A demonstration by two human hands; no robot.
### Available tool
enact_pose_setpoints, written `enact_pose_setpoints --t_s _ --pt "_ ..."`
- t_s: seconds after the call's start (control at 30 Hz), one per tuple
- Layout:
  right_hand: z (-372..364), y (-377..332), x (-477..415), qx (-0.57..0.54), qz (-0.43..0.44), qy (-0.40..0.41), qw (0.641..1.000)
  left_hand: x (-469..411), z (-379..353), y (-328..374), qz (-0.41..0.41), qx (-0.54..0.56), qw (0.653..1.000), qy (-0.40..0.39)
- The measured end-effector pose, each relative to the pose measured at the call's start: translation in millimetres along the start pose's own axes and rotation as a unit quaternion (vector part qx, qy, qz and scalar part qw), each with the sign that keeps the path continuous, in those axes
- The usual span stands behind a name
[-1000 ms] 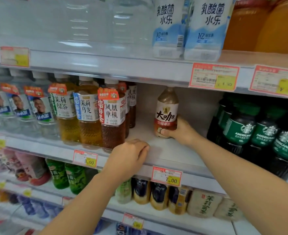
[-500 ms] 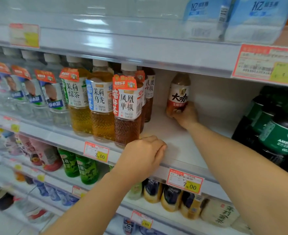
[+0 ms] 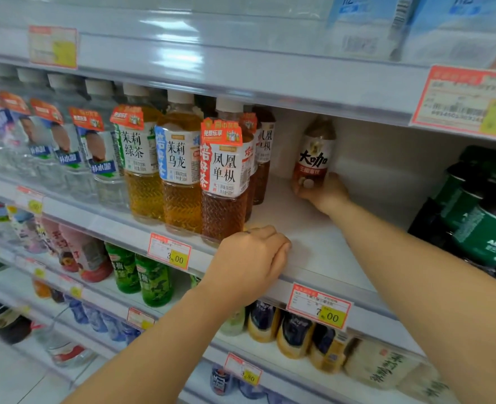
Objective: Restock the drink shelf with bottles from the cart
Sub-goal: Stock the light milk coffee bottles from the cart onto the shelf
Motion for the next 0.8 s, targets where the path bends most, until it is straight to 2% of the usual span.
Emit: enact_pose_setpoints --t_s 0.13,0.23,0.3,0.4,0.5,0.57,0.67,0.8 --pt "19.8 -20.7 92.9 0.017 0.118 -0.061 0.991 4.5 9.0 8.1 -0.028 0.004 0.999 0.029" --pt "36.4 -33.2 186.7 0.032 0.289 -0.011 0.957 37.2 29.4 18.0 -0.035 0.003 0.993 0.111" --pt "24.3 -33.8 240.5 0.053 0.403 -0.012 0.914 76.2 40.1 13.1 0.025 0.012 0.983 0.183" --pt "-31.9 -21.6 296.9 0.062 0.475 -0.102 0.872 151.8 40.0 -5.6 0.161 0.031 0.962 0.219" --pt "-116.9 5.1 332.8 0.082 0.457 -0.223 0.857 247.3 31.2 -22.2 0.293 0.026 0.934 0.203" --pt "-181.3 32.5 352.0 0.118 0.422 -0.305 0.846 322.5 25.6 -29.3 0.387 0.017 0.903 0.185" --pt "-277.2 86.6 382.2 0.194 0.353 -0.420 0.813 443.5 19.7 -24.5 0.550 -0.006 0.818 0.165" --pt "-386.9 159.6 428.2 0.272 0.287 -0.531 0.749 571.5 8.9 0.9 0.687 -0.045 0.715 0.123"
Point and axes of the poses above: each hand's wrist, its own x-axis away from the middle knuckle, its own z-axis out of the back of the hand, y = z × x, the point moved 7 cm from there along -x, towards the middle knuckle, and after that the axes turned 10 degrees about -z, right-handed, at the moved point
